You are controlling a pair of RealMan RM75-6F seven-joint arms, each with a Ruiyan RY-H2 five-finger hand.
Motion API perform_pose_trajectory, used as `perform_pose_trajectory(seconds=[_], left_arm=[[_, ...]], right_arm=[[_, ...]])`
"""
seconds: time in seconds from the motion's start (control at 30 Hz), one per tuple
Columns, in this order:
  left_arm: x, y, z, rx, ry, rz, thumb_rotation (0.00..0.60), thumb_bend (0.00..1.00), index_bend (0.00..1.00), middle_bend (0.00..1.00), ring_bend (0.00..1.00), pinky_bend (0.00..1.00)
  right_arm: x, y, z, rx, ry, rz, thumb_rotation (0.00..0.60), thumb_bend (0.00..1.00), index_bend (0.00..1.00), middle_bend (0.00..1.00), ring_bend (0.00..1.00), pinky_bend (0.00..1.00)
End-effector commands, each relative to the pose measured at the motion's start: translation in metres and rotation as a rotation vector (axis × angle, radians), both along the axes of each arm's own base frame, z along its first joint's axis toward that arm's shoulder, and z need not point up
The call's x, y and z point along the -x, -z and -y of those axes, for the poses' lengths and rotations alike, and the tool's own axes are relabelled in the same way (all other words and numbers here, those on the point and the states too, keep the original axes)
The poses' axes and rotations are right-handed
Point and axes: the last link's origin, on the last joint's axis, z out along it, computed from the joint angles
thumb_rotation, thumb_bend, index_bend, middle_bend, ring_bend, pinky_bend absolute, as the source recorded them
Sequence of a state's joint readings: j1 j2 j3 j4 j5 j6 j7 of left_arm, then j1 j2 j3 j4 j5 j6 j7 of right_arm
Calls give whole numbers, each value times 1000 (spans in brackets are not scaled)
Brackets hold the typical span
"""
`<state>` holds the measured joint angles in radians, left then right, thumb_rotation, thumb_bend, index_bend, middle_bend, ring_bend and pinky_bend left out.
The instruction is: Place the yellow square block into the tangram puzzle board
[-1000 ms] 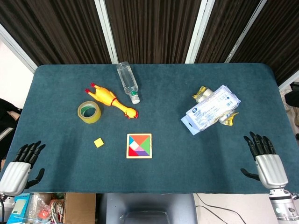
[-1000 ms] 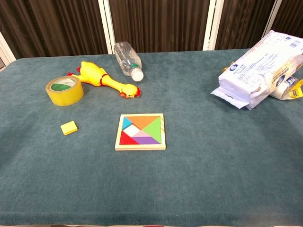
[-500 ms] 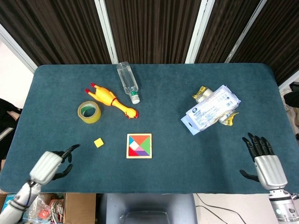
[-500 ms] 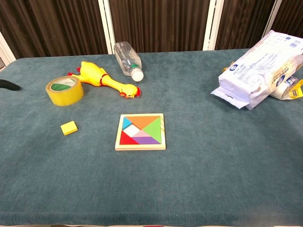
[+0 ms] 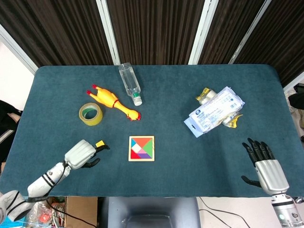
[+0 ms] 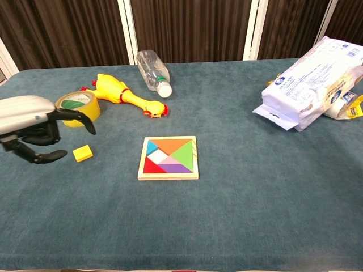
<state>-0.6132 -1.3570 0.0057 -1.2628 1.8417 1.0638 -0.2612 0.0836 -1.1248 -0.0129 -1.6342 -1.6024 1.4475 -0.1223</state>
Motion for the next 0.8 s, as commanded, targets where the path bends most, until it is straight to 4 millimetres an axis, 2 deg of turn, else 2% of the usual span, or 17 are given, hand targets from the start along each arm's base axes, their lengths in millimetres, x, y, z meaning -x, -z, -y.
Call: perform_pose_trajectory(seconds=[0.03,0.4,0.8], left_arm=[[-3,10,-13,7,0,-18,600,394,270,1000,1000,1000],[7,28,-38,-32,56,-134,600,368,220,1000,1000,1000],[21,36,-49,-45,51,-212,600,365,205,1000,1000,1000]], right_arm=[[0,1,0,-3,1,0,600,156,0,0,0,0],[0,1,0,-19,4,4,600,156,0,0,0,0],[-1,1,-2,-27,0,9,600,156,0,0,0,0]])
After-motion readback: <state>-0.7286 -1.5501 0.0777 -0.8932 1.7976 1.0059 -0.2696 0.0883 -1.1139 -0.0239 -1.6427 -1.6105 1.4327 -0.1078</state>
